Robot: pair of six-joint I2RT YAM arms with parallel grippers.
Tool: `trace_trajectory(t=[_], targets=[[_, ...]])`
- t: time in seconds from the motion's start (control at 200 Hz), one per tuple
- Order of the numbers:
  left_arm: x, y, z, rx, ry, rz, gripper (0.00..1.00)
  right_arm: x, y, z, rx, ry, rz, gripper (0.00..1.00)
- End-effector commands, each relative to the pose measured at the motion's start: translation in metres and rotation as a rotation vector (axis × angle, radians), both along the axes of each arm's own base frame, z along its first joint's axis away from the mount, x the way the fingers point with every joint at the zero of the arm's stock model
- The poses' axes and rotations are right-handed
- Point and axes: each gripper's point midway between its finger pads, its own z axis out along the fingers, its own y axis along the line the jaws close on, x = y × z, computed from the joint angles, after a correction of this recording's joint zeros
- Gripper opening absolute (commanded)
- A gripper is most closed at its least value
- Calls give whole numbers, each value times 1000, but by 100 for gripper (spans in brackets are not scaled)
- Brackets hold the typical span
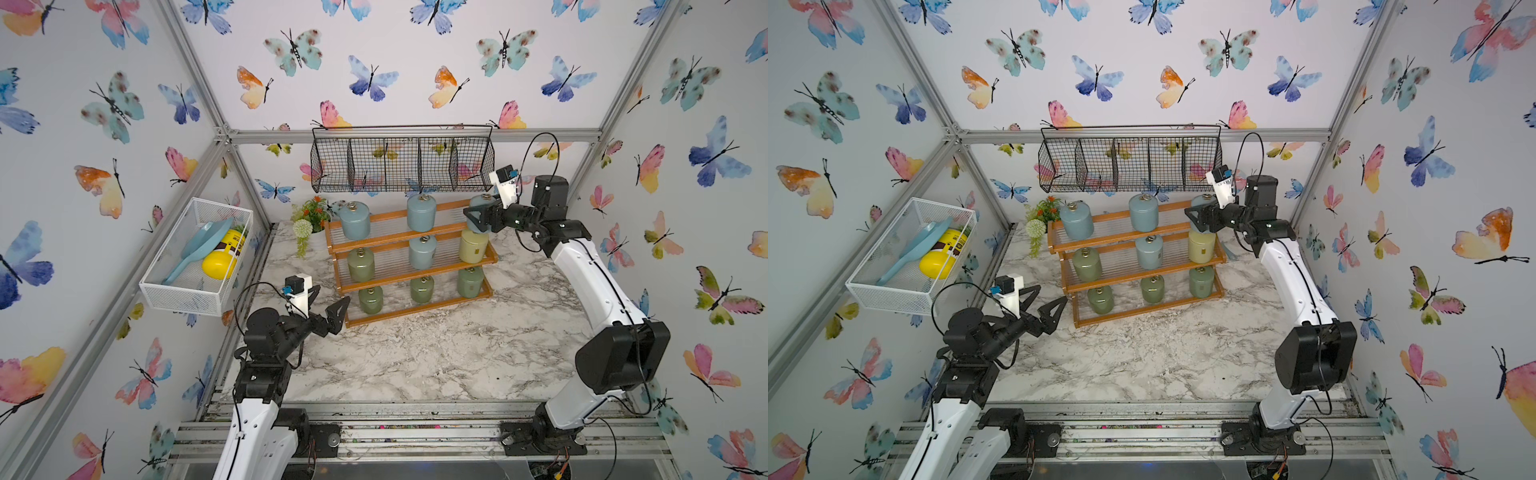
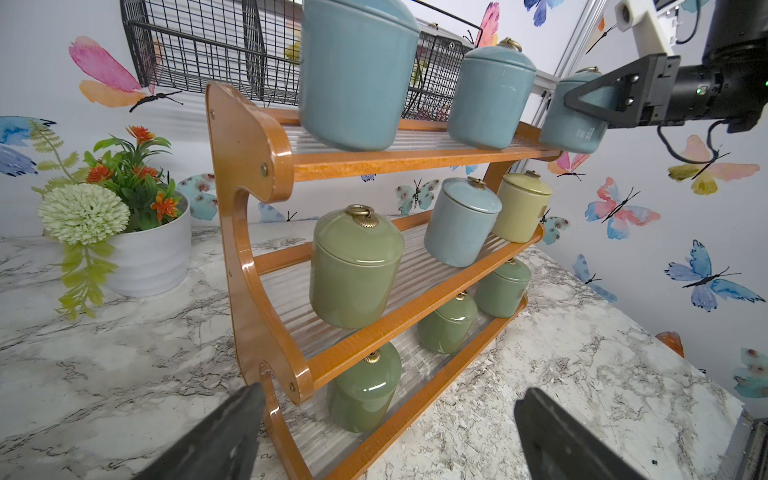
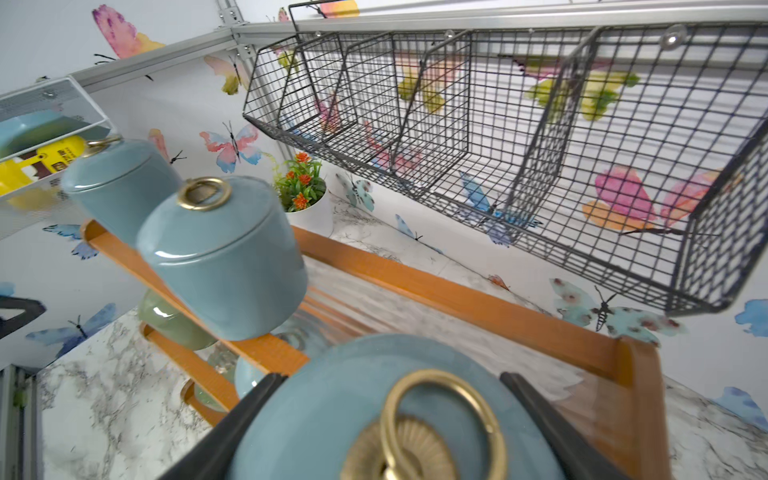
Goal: Remove the tea canisters from the shelf
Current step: Pick up the tea canister from the shelf, then place the tea canister at the center of the board.
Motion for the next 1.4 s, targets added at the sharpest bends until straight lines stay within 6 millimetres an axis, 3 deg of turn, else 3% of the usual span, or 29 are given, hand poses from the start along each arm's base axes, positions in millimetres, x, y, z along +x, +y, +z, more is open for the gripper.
trace_trajectory(t=[0.0, 0.345, 0.591, 0.771, 1.121, 1.397], targets=[[-5, -7, 15, -12, -46, -39, 98, -35, 20, 36, 49, -114, 97, 67], [-7, -10, 17, -23, -46, -50, 98, -108, 50, 20, 94, -118, 248, 66], [-11, -15, 10, -42, -24, -69, 98, -158, 70, -5, 118, -112, 351, 66], [-13, -17, 8, -51, -9, -76, 98, -191, 89, -39, 117, -67, 382, 65], [-25, -22, -8, -48, 27, -95, 98, -257, 129, -127, 71, 15, 454, 64], [-21, -26, -16, -43, 59, -112, 99, -279, 138, -183, 59, 44, 420, 64]])
